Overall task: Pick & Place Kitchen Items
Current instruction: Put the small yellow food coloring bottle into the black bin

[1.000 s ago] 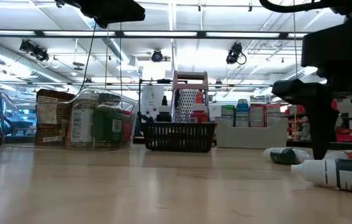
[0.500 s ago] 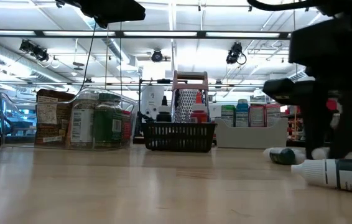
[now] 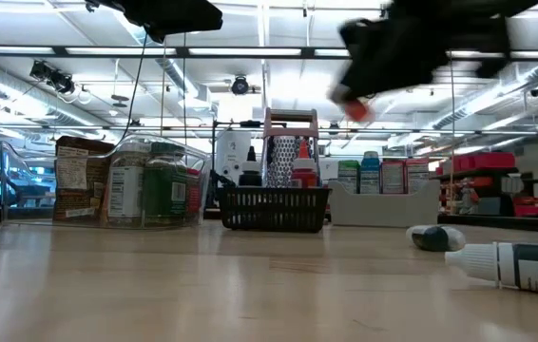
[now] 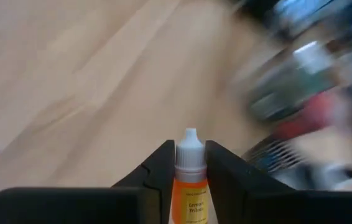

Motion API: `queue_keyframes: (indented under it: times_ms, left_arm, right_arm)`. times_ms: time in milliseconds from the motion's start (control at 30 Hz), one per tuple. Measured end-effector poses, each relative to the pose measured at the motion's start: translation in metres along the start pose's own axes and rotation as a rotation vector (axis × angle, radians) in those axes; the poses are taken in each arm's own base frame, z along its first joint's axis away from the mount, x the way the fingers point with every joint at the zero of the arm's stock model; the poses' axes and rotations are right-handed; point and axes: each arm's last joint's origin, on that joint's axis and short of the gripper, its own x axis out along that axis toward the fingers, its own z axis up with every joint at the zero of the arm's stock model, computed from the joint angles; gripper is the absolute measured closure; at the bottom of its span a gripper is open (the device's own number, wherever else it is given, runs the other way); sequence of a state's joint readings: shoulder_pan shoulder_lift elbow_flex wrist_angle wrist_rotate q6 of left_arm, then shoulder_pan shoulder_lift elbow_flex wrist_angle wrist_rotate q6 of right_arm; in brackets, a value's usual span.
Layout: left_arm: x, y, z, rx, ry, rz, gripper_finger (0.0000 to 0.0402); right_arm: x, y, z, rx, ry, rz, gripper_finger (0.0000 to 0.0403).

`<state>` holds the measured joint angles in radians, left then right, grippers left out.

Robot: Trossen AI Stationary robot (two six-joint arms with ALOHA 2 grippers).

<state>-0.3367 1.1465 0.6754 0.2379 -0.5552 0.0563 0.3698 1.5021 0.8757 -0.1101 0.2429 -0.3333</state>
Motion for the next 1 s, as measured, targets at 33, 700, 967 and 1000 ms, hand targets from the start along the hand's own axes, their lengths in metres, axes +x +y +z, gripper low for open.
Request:
queue_keyframes:
  times_ms: [33, 700, 967, 1000]
  left_arm:
    - [0.0, 0.0, 0.0, 0.0, 0.0, 0.0, 0.0292]
    - [0.0, 0.0, 0.0, 0.003, 0.001, 0.0, 0.0292]
    - [0.0, 0.0, 0.0, 0.001, 0.001, 0.0, 0.0292]
    - [0.0, 0.0, 0.0, 0.002, 0.001, 0.0, 0.0292]
  right_arm:
    - [0.002, -0.009, 0.003, 0.0, -0.044, -0.048, 0.0315]
    - [0.082, -0.094, -0.041, 0.278, -0.176, -0.378, 0.0312]
    - [0.086, -0.097, -0.048, 0.297, -0.138, -0.445, 0.0312]
    - [0.086, -0.097, -0.047, 0.294, -0.143, -0.434, 0.0311]
